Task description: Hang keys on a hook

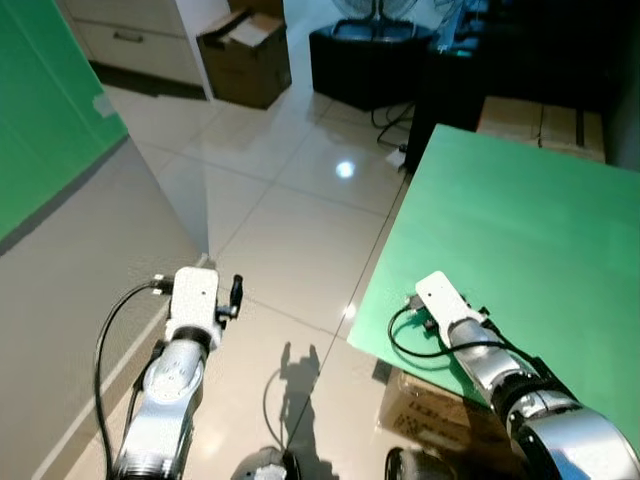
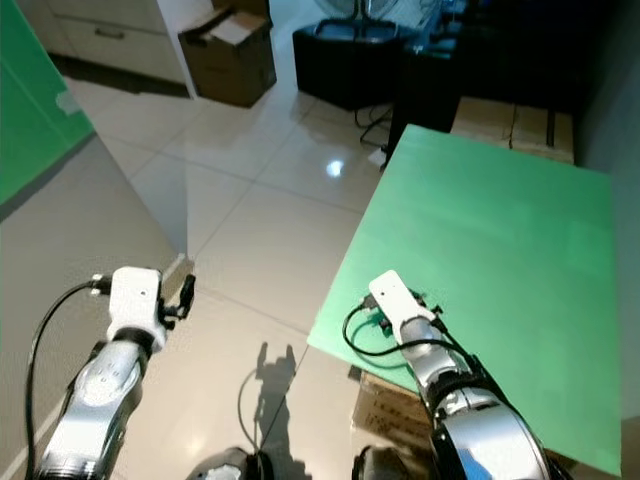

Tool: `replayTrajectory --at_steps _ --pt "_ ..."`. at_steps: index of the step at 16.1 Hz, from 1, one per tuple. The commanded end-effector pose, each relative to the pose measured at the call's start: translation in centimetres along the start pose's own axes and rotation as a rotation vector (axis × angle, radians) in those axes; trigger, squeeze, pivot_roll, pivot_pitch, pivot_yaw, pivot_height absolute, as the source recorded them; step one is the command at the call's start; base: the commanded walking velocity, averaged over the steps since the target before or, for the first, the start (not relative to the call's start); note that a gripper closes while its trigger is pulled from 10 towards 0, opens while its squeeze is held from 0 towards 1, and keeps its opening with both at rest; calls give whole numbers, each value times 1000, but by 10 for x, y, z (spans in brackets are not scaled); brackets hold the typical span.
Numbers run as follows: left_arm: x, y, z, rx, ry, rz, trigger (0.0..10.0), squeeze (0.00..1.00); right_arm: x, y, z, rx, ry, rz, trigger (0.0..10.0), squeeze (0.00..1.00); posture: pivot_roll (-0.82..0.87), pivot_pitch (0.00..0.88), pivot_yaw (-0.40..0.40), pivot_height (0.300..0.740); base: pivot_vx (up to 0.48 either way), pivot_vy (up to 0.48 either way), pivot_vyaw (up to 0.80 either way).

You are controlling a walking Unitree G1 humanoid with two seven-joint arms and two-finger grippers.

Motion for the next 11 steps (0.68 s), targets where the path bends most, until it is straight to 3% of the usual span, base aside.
replayTrajectory --at_steps 1,3,5,7,8,11 --pt "-8 -6 -1 -12 15 20 10000 0 -2 0 2 7 -3 9 10000 0 92 228 107 740 0 0 0" --pt "-12 -12 -1 -22 25 25 10000 0 0 1 6 24 97 -15 10000 0 109 237 110 740 0 0 0" --pt "-17 -16 1 -29 34 31 10000 0 5 1 12 34 269 -49 10000 0 125 242 115 740 0 0 0" --pt "-17 -18 2 -33 38 32 10000 0 7 2 16 49 330 -59 10000 0 130 242 117 740 0 0 0" --pt "-17 -19 2 -37 41 31 10000 0 7 2 19 58 362 -60 0 0 131 240 117 740 0 0 0" --pt "-16 -19 2 -43 40 32 10000 0 6 2 19 64 437 -57 0 0 123 231 111 740 0 0 0"
Point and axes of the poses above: a point about 5 cm out from each wrist's last joint towards the gripper, its own y axis pointing out of the wrist towards the gripper, its own z axis along the axis of the wrist's last joint, x = y × z, the point moved 4 cm from there along y, pointing out of the wrist towards the gripper, and after that the axes turned 1 degree about -y, right-handed, at the moved point
